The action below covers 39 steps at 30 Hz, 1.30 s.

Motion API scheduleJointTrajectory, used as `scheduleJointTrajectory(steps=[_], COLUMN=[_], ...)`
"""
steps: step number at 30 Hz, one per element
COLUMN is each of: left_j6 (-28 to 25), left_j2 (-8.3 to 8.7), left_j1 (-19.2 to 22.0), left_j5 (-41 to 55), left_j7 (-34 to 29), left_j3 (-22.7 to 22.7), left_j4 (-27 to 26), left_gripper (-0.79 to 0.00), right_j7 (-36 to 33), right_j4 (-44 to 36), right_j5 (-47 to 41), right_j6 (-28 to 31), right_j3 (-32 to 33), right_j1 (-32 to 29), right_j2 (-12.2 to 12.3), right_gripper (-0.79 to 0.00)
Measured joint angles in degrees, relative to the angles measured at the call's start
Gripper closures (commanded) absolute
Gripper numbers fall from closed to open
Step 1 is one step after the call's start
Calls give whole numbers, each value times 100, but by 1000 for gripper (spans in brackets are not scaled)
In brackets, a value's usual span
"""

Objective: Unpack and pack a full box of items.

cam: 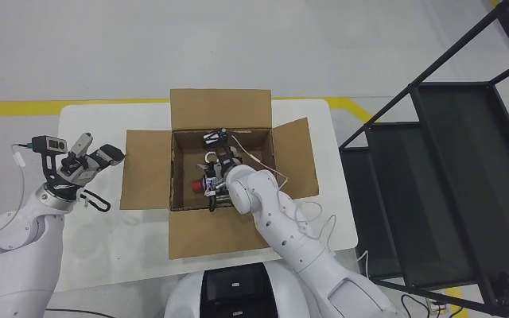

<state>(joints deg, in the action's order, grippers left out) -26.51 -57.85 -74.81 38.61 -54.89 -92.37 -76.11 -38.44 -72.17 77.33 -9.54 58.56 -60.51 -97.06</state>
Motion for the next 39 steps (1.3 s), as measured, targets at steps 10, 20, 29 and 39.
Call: scheduleJointTrajectory(steps=[10,20,29,39], left_j6=[0,0,0,0], left_j2=[0,0,0,0], left_j1=[0,0,0,0], left_j5=[0,0,0,0], left_j7=[0,0,0,0], left_j3=[0,0,0,0], left_j4=[0,0,0,0], left_gripper=[-785,-785,-785,-785], right_j7=[529,745,978,1216], right_j4=[1375,2399,2928,3346], right_j5=[-522,-911,-1080,-1197], right_j6=[-487,-645,-743,-927], right_j3=[-120,-371,-545,-621], right_j1=[688,1246,1482,1633], right_j2=[-189,-406,-561,-686], right_gripper=[-323,-336,-265,-185])
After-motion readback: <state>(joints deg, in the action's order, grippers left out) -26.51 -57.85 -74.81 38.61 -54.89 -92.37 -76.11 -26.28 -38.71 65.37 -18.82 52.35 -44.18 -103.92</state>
